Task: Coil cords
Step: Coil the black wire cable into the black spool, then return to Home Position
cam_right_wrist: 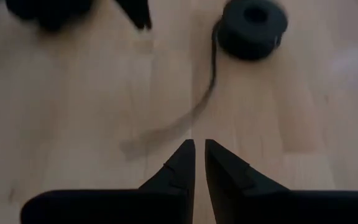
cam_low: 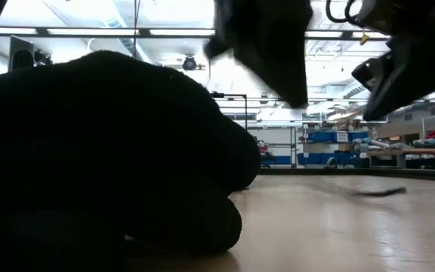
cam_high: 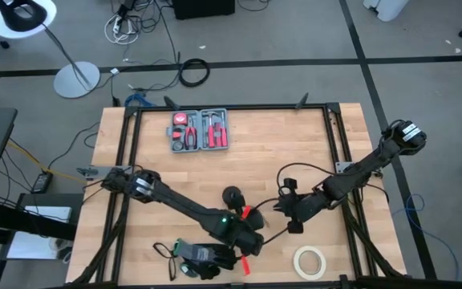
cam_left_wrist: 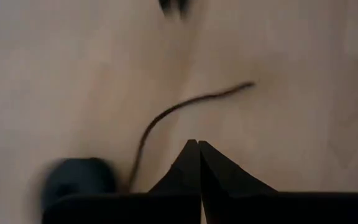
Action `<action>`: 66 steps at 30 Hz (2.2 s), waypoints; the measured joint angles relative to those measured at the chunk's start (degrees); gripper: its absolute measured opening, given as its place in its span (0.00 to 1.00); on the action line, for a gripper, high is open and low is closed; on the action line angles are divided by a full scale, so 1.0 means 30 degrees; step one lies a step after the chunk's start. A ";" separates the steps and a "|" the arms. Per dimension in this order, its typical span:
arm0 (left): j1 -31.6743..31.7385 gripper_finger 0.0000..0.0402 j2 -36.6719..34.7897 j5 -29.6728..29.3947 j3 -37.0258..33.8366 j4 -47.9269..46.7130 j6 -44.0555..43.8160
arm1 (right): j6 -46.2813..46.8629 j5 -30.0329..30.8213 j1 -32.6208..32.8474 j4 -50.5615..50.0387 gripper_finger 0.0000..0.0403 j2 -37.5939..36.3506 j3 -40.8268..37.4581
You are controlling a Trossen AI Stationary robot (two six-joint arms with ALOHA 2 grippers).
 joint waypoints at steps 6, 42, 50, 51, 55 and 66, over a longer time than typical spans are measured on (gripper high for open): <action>0.0223 0.00 0.0092 0.1599 -0.2827 0.4704 0.0148 | -0.0204 -0.0927 -0.0010 -0.0754 0.09 0.0006 0.0000; 0.0501 0.00 -0.3318 0.3145 -0.1239 -0.5650 0.4551 | -0.2983 -0.2926 -0.3739 -0.2245 0.03 -0.0021 -0.0209; 0.0059 0.00 -0.3399 0.7839 -0.3818 0.2630 0.9321 | -0.5012 -0.2835 -0.6254 0.0879 0.02 -0.0021 -0.2082; 0.0027 0.00 -0.3405 0.7992 -0.4418 0.4180 0.9723 | -0.5091 -0.2833 -0.6736 0.1042 0.02 -0.0021 -0.2276; 0.0115 0.00 -0.3376 0.9724 -0.6707 1.0044 1.1685 | -0.4694 -0.3024 -0.8530 0.1007 0.03 -0.0021 -0.2606; 0.1333 0.00 -0.3623 1.7036 -1.3167 2.0178 1.3175 | -0.0859 -0.9825 -0.9776 0.2223 0.01 -0.0583 -0.2652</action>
